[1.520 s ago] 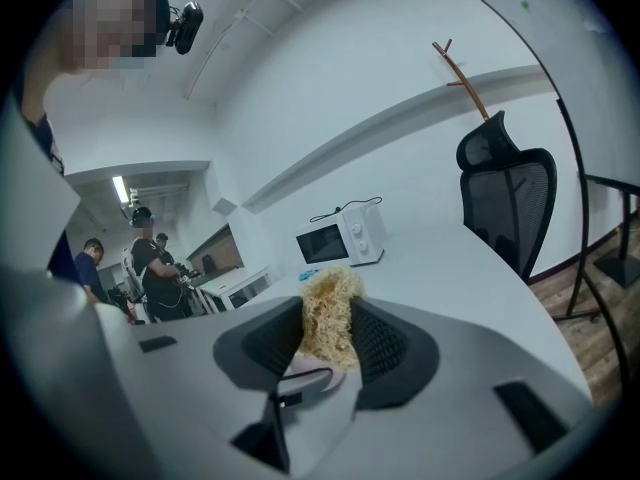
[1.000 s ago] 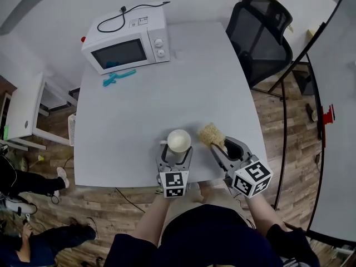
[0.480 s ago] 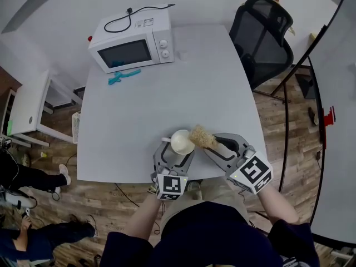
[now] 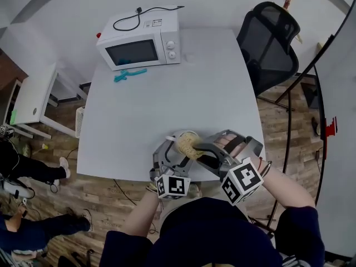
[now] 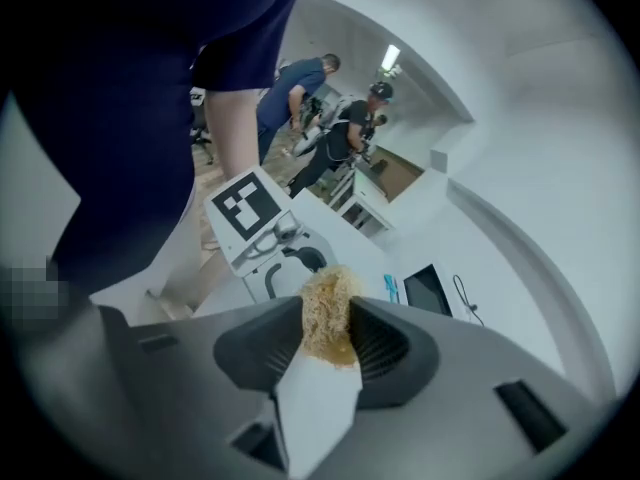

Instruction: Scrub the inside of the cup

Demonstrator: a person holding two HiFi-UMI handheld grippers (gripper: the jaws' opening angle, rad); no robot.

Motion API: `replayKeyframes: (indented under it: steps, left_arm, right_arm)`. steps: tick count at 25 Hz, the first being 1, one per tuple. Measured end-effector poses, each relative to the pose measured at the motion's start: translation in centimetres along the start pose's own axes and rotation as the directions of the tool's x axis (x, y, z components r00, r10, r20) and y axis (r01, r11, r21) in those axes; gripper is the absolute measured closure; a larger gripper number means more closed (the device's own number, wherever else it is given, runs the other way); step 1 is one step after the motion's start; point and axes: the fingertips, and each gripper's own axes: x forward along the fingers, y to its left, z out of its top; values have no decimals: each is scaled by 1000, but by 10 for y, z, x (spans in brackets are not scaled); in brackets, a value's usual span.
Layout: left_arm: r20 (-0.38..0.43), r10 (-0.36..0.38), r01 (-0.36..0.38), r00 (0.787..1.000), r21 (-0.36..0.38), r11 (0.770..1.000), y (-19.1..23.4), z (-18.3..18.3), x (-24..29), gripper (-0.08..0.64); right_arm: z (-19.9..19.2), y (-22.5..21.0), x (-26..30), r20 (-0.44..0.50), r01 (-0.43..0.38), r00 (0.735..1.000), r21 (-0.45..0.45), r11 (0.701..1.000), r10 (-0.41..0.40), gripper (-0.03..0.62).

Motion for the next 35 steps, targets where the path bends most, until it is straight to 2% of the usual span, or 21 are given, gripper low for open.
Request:
replayKeyframes:
  steps: [4, 7, 10, 14, 18, 22, 26, 29, 35]
  left_arm:
    - [1, 19, -19, 1000, 11, 1000, 4, 0, 0, 190]
    - [9, 27, -27, 1000, 15, 1000, 8, 7, -2, 190]
    - [11, 19, -19, 1000, 56, 998, 6, 8, -2, 190]
    - [19, 7, -8, 1000, 76, 997, 2, 9, -3, 190]
    - [21, 3, -5, 1000, 92, 996, 2, 10, -4, 190]
    - [17, -7, 5, 1000, 115, 993, 2, 10, -5, 190]
    - [15, -12, 10, 1000, 139, 990, 1, 8, -7, 190]
    - [19, -14, 11, 1000, 161, 987, 0, 10, -8, 190]
    - [27, -15, 9, 1000, 188, 982, -1, 12, -10, 190]
  right_arm:
    - [-4, 10, 8, -23, -74, 997, -118, 990, 72, 440]
    - [-11, 15, 12, -48, -134, 991, -165, 977, 128, 440]
    - [-13, 21, 16, -69, -204, 979, -193, 960, 194, 440]
    - [-21, 17, 25, -132, -231, 971, -279, 932, 201, 440]
    - [-23, 19, 36, -182, -261, 962, -390, 883, 204, 440]
    - [-25, 23, 46, -213, -292, 954, -496, 818, 212, 440]
    - [-26, 26, 56, -227, -324, 945, -554, 767, 236, 440]
    - [-27, 28, 61, -228, -341, 939, -553, 760, 256, 440]
    - [-27, 29, 65, -222, -347, 937, -517, 782, 269, 442]
